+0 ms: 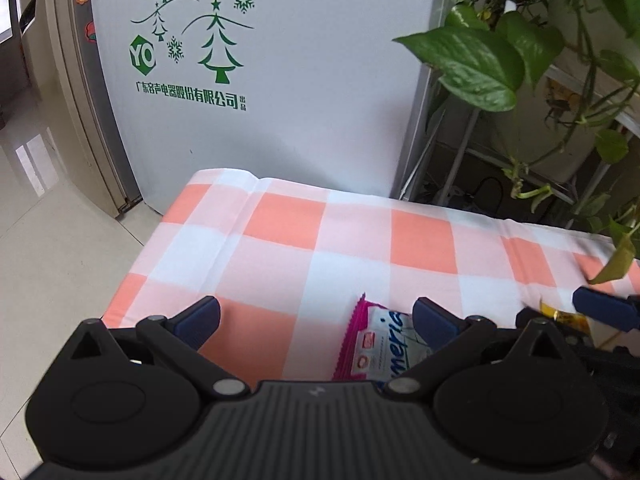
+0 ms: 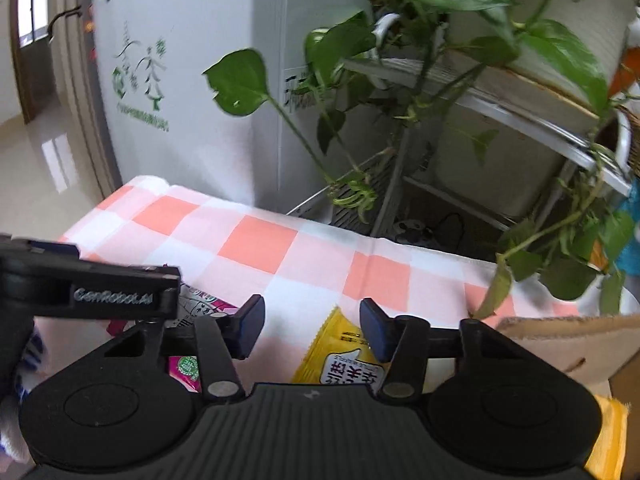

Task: Organize snacks
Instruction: 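Move the left tool to the pink Ameria packet while right approaches the yellow waffle packet, then grasp the pink Ameria packet with left while right grasps the yellow waffle packet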

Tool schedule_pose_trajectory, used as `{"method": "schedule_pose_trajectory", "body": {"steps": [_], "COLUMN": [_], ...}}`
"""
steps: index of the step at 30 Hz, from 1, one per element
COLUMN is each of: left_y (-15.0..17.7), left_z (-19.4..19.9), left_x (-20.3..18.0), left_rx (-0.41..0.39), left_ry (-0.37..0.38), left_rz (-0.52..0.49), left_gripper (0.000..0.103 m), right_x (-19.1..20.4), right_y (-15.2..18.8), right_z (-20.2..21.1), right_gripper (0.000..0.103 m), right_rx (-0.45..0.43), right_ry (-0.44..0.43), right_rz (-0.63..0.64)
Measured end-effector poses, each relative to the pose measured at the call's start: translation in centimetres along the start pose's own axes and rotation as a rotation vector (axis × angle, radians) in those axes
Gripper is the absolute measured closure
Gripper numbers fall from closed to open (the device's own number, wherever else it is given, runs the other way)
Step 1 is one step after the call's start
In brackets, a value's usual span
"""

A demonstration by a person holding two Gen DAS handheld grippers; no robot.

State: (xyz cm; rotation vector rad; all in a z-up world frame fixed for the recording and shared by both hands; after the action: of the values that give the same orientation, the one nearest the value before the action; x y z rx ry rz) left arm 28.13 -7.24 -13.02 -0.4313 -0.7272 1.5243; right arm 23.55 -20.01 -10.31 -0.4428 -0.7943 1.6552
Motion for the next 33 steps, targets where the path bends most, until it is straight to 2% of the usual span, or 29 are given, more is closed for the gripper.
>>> {"method": "schedule_pose_trajectory", "body": {"steps": [4,13,16,19,23,29,33], "left_y": [0.3,1.4,2.0,2.7,3.9,6.0,7.6], "left_z": [-0.8,-0.5,-0.2,0.4,1.4,3.8,5.3], "left_x": [-0.9,-0.7,0.1,0.8,2.0,4.0,5.5], "left_rx": [0.002,-0.008,0.022,0.029,0.058,0.067,0.115], "left_ry": [-0.002,0.006,0.014,0.017,0.026,0.009,0.012], "left_rz": [-0.046,-0.082,-0.065,-0.071,-0.073,-0.123,-0.153], "left_gripper": [0.001,0.0,0.0,0.0,0.0,0.0,0.0], "right_x": [-1.3,0.2,0.6,1.5,3.2,4.5,3.1], "right_y": [1.2,2.1,2.4,3.3,4.5,5.9,5.6], "right_z": [-1.7,-2.5,-1.9,-1.2,0.0,2.6,5.7], "right_gripper": [0.046,0.046,0.046,0.047,0.046,0.047,0.045], "right_rx": [0.071,0.115,0.123,0.153,0.165,0.21,0.156], "right_ry": [0.032,0.005,-0.036,-0.126,-0.179,-0.315,-0.281], "right_rz": [-0.078,0.005,-0.016,-0.061,-0.06,-0.183,-0.213]}}
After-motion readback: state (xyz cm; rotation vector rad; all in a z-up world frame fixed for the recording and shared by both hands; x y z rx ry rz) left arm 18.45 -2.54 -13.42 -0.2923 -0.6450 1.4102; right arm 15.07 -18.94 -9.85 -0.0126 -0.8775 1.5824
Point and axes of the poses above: each gripper's, at about its wrist camera, not at the fingertips, and z roughly against the way its jaws point, x to its left, y to its underside, the point moved 9 cm from there along -z, roughly the way its jaws point, and after that the axes turned 14 degrees about -y, right-handed, at the moved point
